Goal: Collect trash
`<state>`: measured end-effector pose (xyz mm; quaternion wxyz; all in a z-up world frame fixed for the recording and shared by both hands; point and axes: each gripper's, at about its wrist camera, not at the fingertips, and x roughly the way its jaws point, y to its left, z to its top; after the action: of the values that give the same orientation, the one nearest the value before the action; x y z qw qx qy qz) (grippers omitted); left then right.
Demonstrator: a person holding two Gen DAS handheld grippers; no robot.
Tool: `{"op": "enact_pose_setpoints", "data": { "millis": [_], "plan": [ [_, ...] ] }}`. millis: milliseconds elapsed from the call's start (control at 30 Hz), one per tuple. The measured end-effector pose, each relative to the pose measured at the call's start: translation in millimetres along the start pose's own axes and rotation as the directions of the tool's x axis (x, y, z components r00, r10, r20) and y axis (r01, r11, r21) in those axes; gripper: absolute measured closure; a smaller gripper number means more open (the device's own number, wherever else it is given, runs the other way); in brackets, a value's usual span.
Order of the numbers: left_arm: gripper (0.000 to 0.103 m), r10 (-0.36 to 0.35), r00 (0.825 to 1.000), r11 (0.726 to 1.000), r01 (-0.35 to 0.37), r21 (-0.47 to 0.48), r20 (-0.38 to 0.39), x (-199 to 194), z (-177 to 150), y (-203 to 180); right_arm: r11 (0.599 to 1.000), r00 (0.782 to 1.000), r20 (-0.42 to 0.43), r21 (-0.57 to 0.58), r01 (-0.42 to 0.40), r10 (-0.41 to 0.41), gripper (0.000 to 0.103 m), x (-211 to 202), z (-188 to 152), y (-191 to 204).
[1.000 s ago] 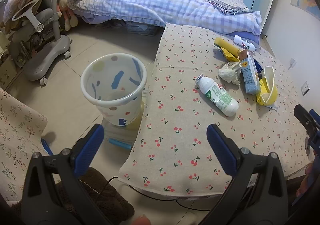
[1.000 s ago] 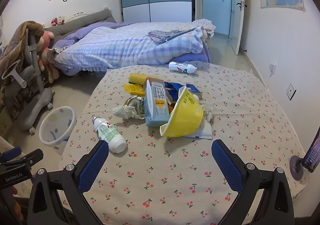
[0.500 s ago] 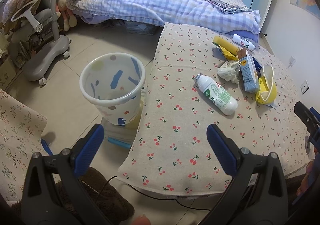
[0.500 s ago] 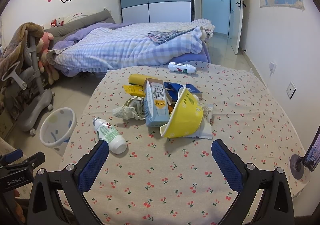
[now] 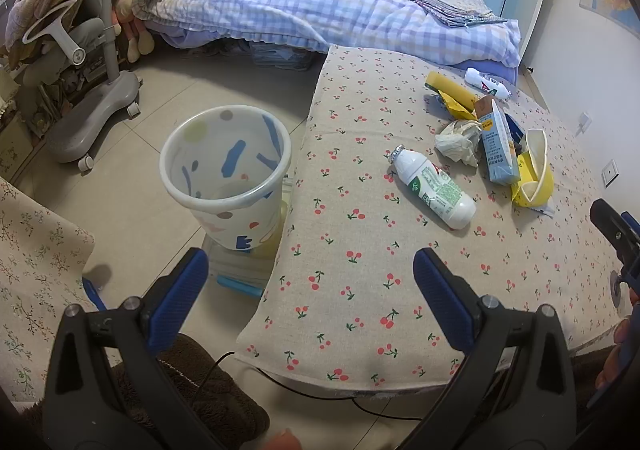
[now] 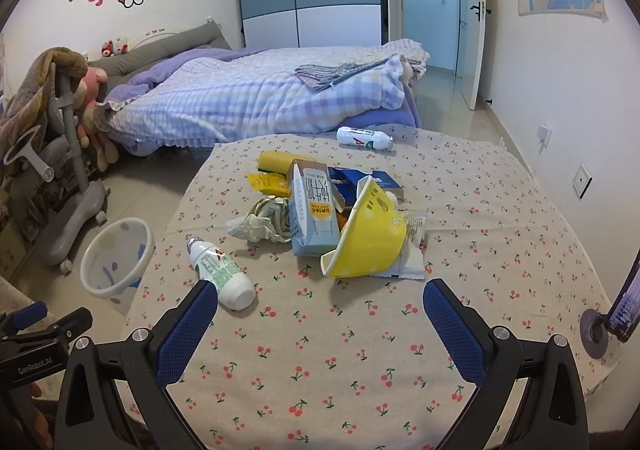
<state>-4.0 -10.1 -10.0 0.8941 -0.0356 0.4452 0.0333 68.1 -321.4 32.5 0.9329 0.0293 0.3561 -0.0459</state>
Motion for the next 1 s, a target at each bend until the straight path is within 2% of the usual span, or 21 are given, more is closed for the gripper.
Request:
{"op": "enact_pose_setpoints", "data": {
  "millis": [1000],
  "plan": [
    [0.001,0.001,1.0,1.0,-0.001,0.0,-0.002,-0.6,0.4,0.0,1.0,1.0,0.003,0.007,-0.002,0.002,0.0,-1.9,3.2,-0.2]
  ]
}}
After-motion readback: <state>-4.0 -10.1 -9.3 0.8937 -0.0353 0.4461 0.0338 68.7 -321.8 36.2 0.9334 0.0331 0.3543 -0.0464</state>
